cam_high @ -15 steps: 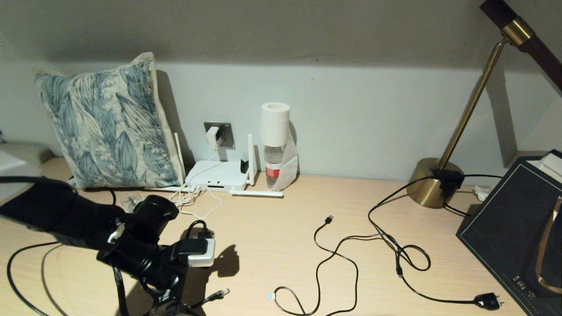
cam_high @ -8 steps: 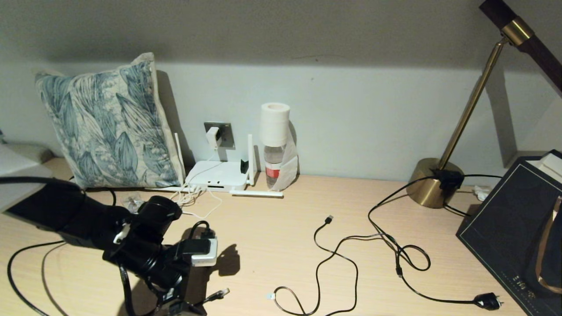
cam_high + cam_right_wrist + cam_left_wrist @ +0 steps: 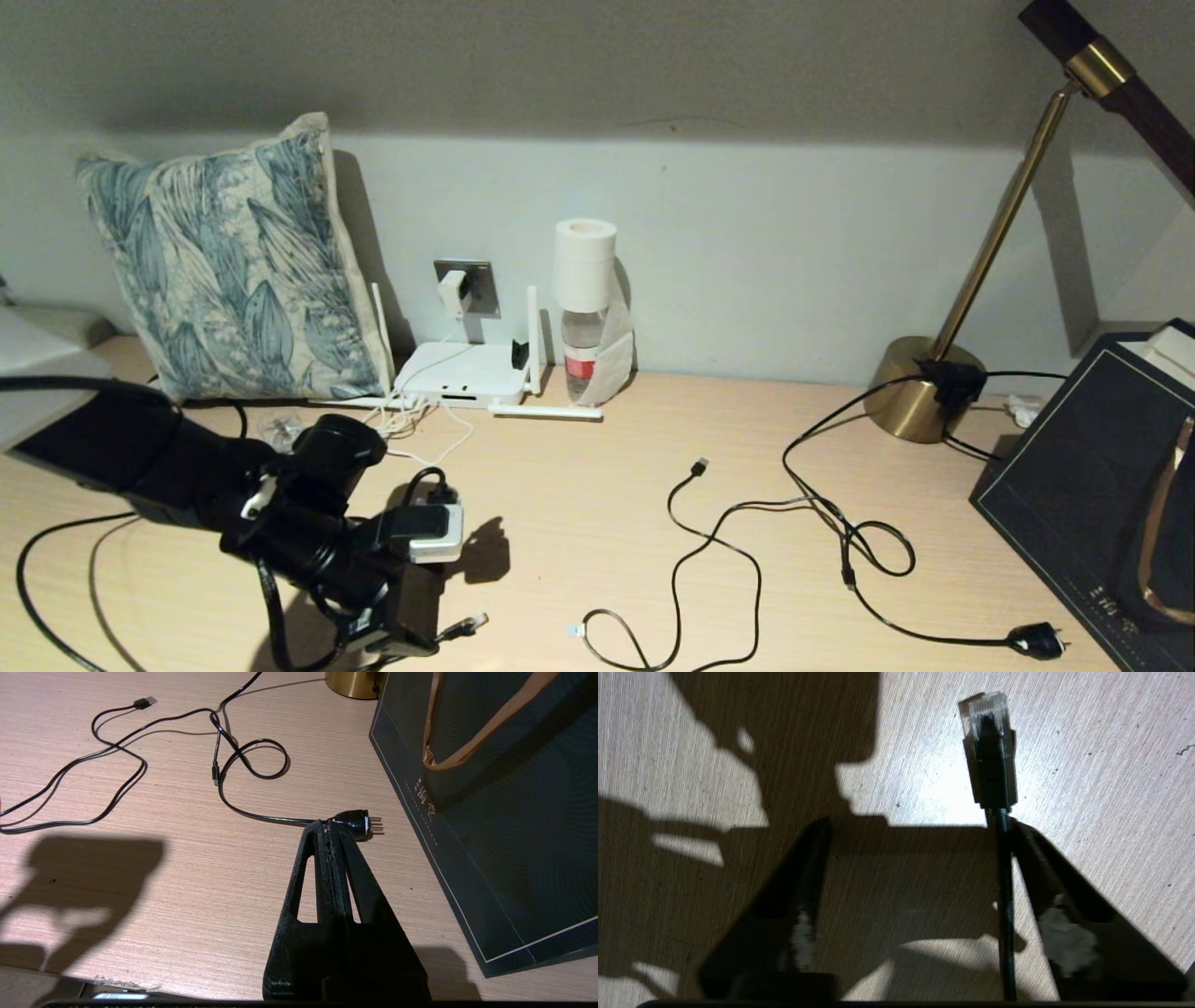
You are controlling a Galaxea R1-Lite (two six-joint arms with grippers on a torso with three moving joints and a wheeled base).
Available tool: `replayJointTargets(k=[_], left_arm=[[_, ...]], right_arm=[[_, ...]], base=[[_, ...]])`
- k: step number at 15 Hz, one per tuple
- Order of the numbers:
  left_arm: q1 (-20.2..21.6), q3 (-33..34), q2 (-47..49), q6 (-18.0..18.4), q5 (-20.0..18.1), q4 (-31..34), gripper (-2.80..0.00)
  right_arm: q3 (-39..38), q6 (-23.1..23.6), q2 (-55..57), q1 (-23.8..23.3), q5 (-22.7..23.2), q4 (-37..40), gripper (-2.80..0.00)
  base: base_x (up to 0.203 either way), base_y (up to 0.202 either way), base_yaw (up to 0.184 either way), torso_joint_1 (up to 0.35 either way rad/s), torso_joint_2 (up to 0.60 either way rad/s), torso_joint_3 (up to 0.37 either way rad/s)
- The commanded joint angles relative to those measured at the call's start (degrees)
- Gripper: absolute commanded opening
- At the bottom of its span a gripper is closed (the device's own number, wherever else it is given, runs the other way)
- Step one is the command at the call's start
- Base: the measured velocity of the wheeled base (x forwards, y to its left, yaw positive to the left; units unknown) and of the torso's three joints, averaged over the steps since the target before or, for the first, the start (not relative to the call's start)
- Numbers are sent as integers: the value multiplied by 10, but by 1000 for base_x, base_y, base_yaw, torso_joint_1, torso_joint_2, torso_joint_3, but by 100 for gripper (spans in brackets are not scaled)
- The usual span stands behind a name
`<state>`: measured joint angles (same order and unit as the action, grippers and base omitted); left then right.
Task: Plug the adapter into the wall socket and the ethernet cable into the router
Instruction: Pick up cable
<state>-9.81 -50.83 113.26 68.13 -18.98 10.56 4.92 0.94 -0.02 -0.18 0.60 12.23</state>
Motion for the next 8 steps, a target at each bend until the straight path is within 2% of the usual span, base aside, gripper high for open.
replayJointTargets(k=[1, 8], left_arm=[[0, 2, 1, 4, 2, 0, -280], [-1, 25, -6, 4, 14, -25, -280]], right_arm=[[0, 0, 0, 0, 0, 1, -280], [0, 0, 0, 0, 0, 1, -280]], base=[[0, 0, 0, 0, 0, 0], [0, 0, 0, 0, 0, 0]])
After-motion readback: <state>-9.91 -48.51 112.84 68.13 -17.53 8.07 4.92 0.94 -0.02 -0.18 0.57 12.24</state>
